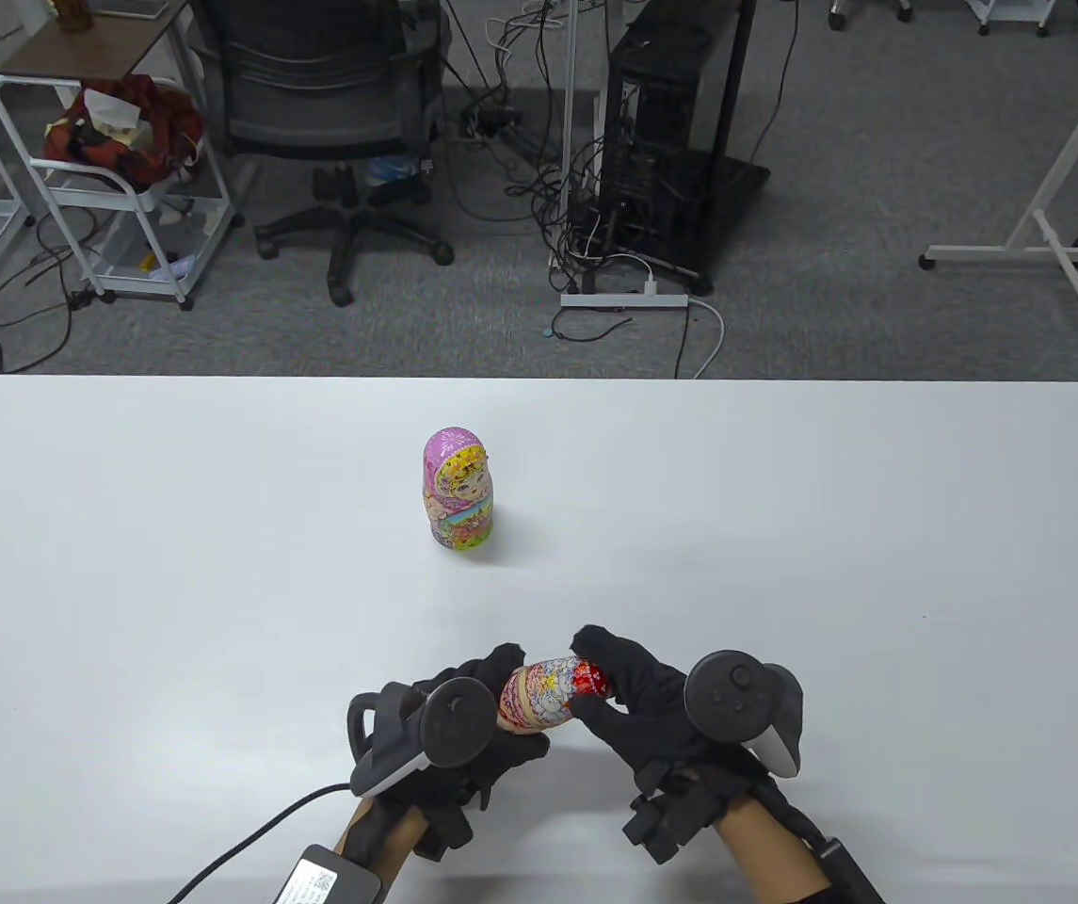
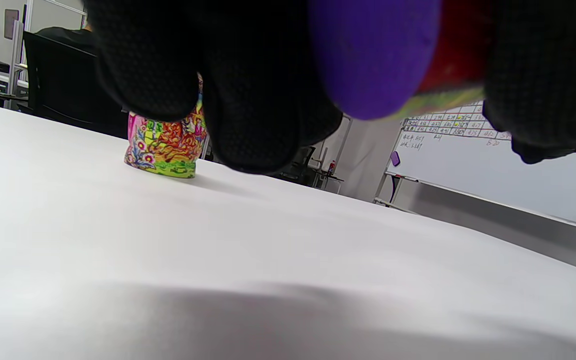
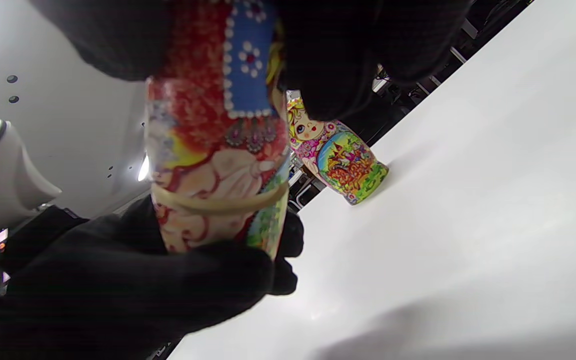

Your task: Nest individual Russian dolls into a nested set

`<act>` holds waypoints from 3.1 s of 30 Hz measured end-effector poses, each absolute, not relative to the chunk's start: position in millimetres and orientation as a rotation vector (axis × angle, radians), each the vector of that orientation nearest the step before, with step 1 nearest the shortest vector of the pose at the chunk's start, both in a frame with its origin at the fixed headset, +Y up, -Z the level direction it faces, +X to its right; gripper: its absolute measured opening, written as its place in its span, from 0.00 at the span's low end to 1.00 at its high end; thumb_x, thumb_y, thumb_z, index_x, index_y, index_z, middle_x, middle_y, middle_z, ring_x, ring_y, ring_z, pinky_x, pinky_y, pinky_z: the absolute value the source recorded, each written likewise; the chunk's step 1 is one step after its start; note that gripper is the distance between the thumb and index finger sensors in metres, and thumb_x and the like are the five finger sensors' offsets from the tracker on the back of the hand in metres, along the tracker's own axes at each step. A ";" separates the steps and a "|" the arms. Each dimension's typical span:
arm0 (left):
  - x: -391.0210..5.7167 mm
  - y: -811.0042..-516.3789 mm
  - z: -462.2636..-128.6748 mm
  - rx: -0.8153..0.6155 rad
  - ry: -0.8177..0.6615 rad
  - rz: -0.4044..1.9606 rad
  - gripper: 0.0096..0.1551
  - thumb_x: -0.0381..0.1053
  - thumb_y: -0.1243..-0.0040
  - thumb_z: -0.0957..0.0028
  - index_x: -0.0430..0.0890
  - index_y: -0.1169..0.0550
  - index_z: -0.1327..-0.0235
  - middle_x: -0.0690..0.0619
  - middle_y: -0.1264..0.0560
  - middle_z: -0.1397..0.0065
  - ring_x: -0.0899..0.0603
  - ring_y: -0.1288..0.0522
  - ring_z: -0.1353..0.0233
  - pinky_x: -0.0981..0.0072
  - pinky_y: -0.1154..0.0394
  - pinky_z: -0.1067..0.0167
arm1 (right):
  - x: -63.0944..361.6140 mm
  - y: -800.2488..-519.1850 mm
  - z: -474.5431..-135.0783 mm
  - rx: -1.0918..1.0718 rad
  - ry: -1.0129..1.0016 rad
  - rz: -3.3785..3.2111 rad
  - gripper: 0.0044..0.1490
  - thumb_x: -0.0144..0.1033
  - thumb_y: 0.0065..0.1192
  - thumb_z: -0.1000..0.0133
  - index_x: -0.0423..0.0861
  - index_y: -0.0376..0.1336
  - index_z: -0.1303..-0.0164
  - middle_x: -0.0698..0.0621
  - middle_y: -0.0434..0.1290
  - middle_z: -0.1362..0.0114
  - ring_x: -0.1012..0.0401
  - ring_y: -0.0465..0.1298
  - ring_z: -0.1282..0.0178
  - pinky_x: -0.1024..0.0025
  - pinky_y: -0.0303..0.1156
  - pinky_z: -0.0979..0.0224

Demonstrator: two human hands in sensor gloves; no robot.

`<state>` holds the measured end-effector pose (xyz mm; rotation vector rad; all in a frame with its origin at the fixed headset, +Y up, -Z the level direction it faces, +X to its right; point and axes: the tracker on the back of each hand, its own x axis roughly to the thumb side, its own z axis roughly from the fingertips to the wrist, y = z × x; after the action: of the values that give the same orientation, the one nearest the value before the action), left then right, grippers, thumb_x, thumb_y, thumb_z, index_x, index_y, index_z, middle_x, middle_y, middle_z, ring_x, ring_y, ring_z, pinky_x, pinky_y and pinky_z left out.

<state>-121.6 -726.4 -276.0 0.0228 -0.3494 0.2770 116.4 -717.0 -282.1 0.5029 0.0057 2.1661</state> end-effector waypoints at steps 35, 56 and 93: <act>-118.4 -723.4 -274.1 -0.005 -0.416 0.430 0.58 0.76 0.32 0.66 0.50 0.36 0.26 0.51 0.20 0.34 0.49 0.15 0.44 0.49 0.22 0.37 | 108.3 -713.4 -274.4 0.505 -0.110 2.190 0.43 0.63 0.62 0.52 0.67 0.48 0.28 0.54 0.66 0.24 0.55 0.76 0.32 0.53 0.72 0.28; -141.3 -742.1 -294.9 0.000 -0.264 0.106 0.64 0.80 0.45 0.60 0.51 0.55 0.19 0.41 0.54 0.14 0.33 0.50 0.16 0.24 0.55 0.28 | 177.0 -673.7 -374.3 -0.475 -0.126 2.651 0.47 0.56 0.64 0.46 0.70 0.40 0.26 0.52 0.55 0.17 0.52 0.69 0.24 0.50 0.61 0.18; -136.6 -741.1 -293.4 -0.018 -0.281 0.149 0.60 0.78 0.46 0.58 0.51 0.51 0.19 0.42 0.49 0.15 0.34 0.44 0.17 0.24 0.51 0.28 | 161.2 -677.8 -322.0 -0.122 -0.422 2.868 0.46 0.66 0.57 0.49 0.69 0.41 0.25 0.51 0.48 0.14 0.48 0.55 0.14 0.41 0.54 0.17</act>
<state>-136.6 -741.1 -293.4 -0.0181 -0.2806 0.1487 161.2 -677.8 -322.0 -0.1224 -0.4218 2.8679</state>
